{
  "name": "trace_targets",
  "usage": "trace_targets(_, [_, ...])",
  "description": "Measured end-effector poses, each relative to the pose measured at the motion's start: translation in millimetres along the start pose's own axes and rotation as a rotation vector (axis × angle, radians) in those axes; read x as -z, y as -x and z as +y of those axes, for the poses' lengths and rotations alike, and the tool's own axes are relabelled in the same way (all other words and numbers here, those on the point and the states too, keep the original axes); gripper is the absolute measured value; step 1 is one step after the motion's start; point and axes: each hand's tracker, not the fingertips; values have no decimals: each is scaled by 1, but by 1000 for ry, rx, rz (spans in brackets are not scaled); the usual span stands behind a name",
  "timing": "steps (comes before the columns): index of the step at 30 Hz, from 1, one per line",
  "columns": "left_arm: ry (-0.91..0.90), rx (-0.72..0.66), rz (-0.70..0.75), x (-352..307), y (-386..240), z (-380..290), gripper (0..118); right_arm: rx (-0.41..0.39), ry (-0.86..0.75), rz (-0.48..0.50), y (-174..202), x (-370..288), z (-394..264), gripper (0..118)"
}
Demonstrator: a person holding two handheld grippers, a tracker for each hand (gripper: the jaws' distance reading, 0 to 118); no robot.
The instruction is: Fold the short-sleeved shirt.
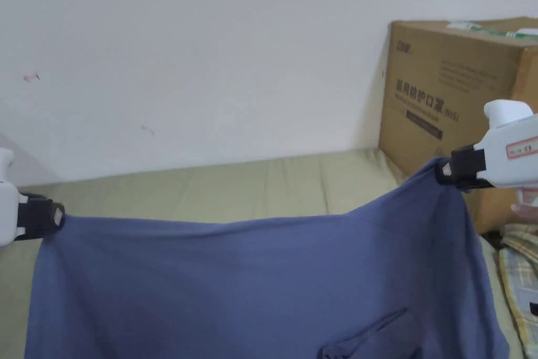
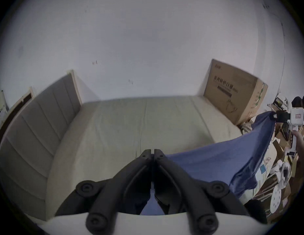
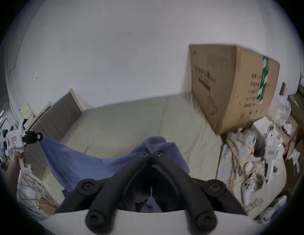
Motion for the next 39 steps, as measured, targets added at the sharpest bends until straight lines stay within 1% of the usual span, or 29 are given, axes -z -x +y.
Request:
trace_targets(3, [-57, 29, 26, -27, -4, 33, 0, -32, -80, 7, 14, -27, 41, 0])
trace_targets(6, [-108, 13, 43, -43, -4, 68, 0, -42, -140, 9, 27, -42, 84, 0])
trace_targets(9, [-158, -4, 56, -48, -2, 103, 0, -86, -186, -2, 40, -44, 128, 0])
trace_targets(11, [-199, 4, 77, -46, -1, 125, 0, -95, -212, -4, 44, -39, 158, 0])
trace_targets(16, [-242, -21, 137, -17, 5, 181, 0, -95, -289, -66, 50, -11, 224, 0])
trace_targets(19, [-289, -46, 164, 9, 9, 205, 0, -135, -327, -115, 59, 9, 254, 0])
trace_targets(22, [-314, -71, 178, 39, 13, 226, 0, -151, -340, -139, 66, 32, 283, 0])
trace_targets(23, [-320, -77, 181, 47, 14, 232, 0, -158, -356, -164, 85, 25, 272, 0])
trace_targets(26, [-363, -103, 195, 72, 17, 244, 0, -181, -394, -213, 96, 39, 287, 0])
trace_targets(27, [-374, -109, 203, 79, 18, 248, 0, -181, -400, -224, 90, 54, 309, 0])
trace_targets(29, [-392, -114, 205, 91, 20, 254, 0, -188, -412, -240, 94, 64, 317, 0])
trace_targets(32, [-415, -103, 218, 109, 19, 256, 0, -216, -420, -267, 96, 83, 315, 0])
trace_targets(34, [-404, -88, 231, 127, 19, 248, 0, -229, -407, -282, 96, 106, 303, 0])
trace_targets(35, [-388, -84, 232, 138, 19, 241, 0, -229, -388, -281, 84, 132, 306, 0])
trace_targets(37, [-305, -82, 234, 168, 18, 214, 0, -229, -327, -290, 76, 171, 274, 0])
trace_targets(39, [-180, -71, 239, 204, 16, 174, 0, -225, -230, -305, 68, 210, 218, 0])
